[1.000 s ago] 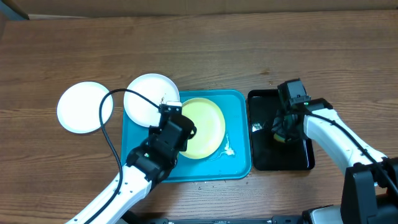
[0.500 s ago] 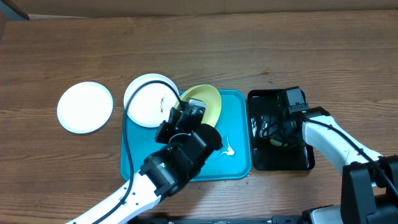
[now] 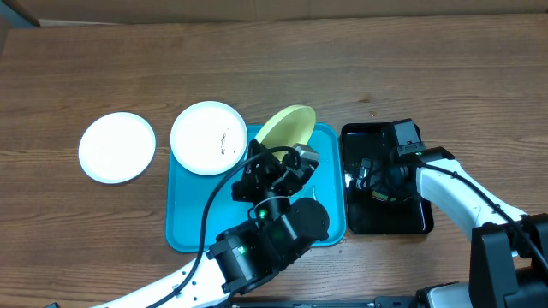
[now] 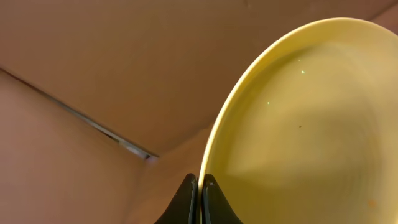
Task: Clean dirty plates on tray and stack at the side
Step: 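Lift the yellow plate off the blue tray with the left gripper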
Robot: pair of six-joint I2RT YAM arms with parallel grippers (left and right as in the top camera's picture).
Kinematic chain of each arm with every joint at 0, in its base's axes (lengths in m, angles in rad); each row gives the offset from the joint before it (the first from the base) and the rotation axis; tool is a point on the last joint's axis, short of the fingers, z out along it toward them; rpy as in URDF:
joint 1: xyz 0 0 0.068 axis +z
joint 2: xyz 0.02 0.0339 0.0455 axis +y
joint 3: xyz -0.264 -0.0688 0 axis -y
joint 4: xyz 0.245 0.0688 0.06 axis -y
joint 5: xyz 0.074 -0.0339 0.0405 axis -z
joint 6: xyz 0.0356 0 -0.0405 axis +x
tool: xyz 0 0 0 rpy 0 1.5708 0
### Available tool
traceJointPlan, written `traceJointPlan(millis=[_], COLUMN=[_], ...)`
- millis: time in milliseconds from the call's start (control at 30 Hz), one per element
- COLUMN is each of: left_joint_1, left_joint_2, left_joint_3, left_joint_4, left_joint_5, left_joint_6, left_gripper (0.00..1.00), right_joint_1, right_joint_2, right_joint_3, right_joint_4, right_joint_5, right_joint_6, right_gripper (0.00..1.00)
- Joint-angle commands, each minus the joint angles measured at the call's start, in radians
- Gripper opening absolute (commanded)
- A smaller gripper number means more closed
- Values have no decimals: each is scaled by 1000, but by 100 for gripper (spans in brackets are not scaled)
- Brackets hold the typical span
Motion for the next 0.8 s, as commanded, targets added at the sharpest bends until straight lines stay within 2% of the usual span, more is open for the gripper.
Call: traceJointPlan(millis=[0,133,433,633,700,767], left_joint_1=[-14,-18,-19,-18,-18,-3], left_joint_2=[-17,-17,-17,-17,-17,-17], left_joint_3=[21,21,21,21,21,21], left_joint_4=[43,102,107,89,52,-17], left_joint_5=[-77,-107,-99,-65,16,169], left_joint_6=[115,136,126,-139,-225,-357], left_gripper=[4,4,4,4,4,4], right_joint_1=[-1,-1,-1,-1,-1,-1], right_joint_2=[-28,-28,-28,-28,-28,-28], right_joint_3=[-3,-3,-3,-3,-3,-3], right_joint_4=[7,7,7,7,7,7], right_joint_5=[-6,-6,-6,-6,-6,-6], right_joint_6=[-3,-3,-3,-3,-3,-3], right_gripper=[100,100,100,100,100,100])
